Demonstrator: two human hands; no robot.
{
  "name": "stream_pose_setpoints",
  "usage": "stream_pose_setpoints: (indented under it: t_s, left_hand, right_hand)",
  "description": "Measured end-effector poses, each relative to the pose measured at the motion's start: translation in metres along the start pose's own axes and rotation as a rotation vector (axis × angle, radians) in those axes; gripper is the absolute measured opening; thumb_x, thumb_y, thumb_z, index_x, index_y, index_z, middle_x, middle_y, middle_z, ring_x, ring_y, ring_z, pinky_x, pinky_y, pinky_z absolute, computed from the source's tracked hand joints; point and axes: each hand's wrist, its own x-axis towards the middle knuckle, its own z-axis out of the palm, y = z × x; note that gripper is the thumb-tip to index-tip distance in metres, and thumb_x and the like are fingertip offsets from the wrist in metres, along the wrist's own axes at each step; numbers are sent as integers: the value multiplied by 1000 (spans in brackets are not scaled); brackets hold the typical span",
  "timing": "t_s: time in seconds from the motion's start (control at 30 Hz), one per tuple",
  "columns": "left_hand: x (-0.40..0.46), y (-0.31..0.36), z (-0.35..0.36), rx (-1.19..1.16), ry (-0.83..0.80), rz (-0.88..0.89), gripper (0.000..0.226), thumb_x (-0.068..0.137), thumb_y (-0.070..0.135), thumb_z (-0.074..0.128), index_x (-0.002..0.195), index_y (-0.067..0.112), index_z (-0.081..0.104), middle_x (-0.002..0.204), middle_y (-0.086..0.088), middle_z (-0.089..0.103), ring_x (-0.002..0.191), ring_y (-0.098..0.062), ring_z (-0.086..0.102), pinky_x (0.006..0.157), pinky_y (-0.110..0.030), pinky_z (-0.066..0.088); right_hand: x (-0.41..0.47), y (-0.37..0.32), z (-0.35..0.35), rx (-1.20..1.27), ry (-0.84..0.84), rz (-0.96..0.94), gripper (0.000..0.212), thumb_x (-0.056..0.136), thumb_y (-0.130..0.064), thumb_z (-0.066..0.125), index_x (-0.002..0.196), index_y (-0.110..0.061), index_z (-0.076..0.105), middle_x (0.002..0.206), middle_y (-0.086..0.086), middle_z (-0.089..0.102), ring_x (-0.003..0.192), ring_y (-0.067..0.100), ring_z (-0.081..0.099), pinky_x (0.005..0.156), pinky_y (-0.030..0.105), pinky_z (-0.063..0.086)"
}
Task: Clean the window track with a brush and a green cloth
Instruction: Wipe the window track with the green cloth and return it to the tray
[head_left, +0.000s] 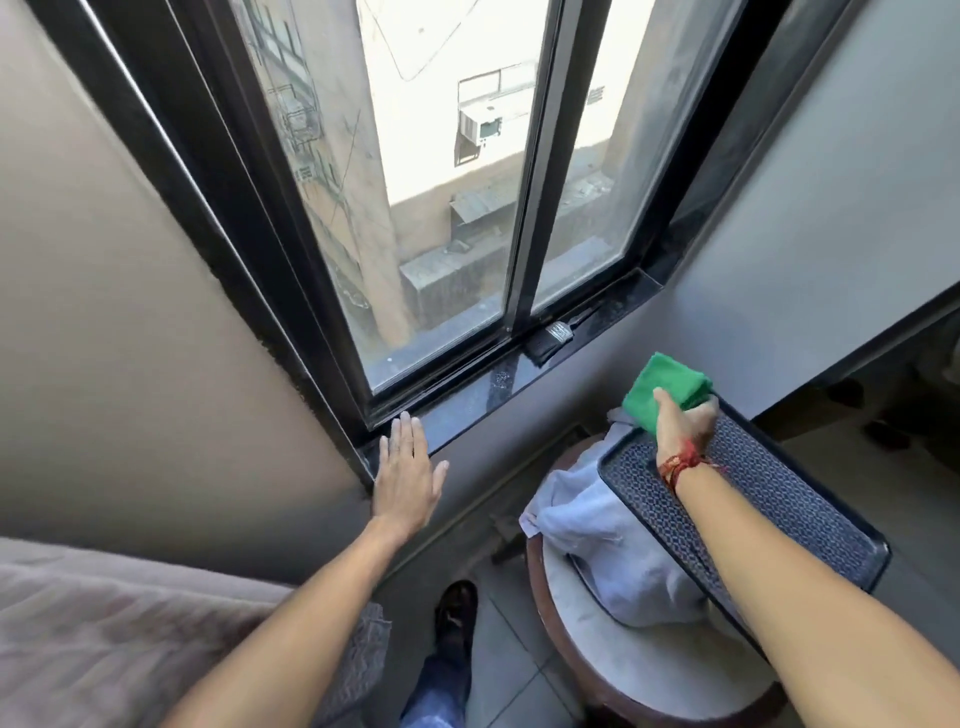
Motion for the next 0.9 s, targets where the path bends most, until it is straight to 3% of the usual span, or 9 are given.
stream_pose_setpoints:
  t_s: [0.1, 0.27, 0.43, 0.6, 0.73, 0.83, 0.9]
  left_hand:
    - [-11, -2, 9, -71, 8, -72, 83, 105, 44, 40, 156, -7, -1, 166, -28, -6, 156, -35, -5, 128, -48, 4]
    - [-16, 2, 25, -140, 49, -156, 87, 104, 46, 41, 155, -9, -2, 165, -29, -6, 156, -35, -5, 128, -46, 1]
    - [-14, 9, 33, -130, 68, -201, 86, 103, 47, 43, 156, -8, 3, 166, -28, -2, 156, -36, -4, 128, -47, 2]
    - [-12, 7, 36, -123, 103, -212, 85, 101, 44, 48, 156, -7, 8, 166, -28, 3, 156, -36, -2, 128, -47, 3]
    - [-13, 7, 36, -121, 110, -208, 85, 101, 42, 50, 156, -8, 9, 166, -28, 2, 156, -37, -2, 128, -48, 7]
    - [-12, 6, 36, -123, 104, -211, 86, 101, 42, 50, 156, -7, 7, 166, -28, 1, 156, -36, -3, 128, -49, 9]
    - [-12, 7, 37, -112, 109, -215, 86, 100, 42, 51, 157, -7, 7, 166, -28, 1, 156, -36, -3, 128, -49, 9]
  right_hand:
    - [-10, -21, 38, -184, -150, -274, 38, 81, -17, 76, 112, -6, 55, 107, 19, 71, 97, 36, 70, 77, 31, 50]
    - [-45, -48, 106, -547, -313, -728, 37, 82, -14, 69, 117, -20, 60, 95, 20, 74, 89, 40, 70, 77, 44, 59]
    - [-64, -43, 151, -746, -376, -1052, 45, 70, -5, 77, 113, -12, 63, 93, 15, 68, 93, 34, 63, 75, 42, 62]
    - [-73, -18, 180, -796, -414, -1087, 45, 72, -6, 77, 113, -8, 59, 96, 13, 74, 94, 33, 60, 76, 42, 61]
    - [-83, -10, 189, -754, -507, -1058, 38, 76, -5, 73, 113, -5, 60, 105, 17, 72, 102, 36, 67, 88, 41, 57]
    - [-87, -9, 190, -758, -550, -1005, 32, 81, -8, 71, 109, -5, 57, 110, 19, 68, 102, 38, 69, 81, 41, 59]
    - [-88, -6, 190, -778, -588, -1039, 35, 80, -11, 73, 110, -4, 55, 113, 20, 67, 105, 39, 69, 84, 42, 59]
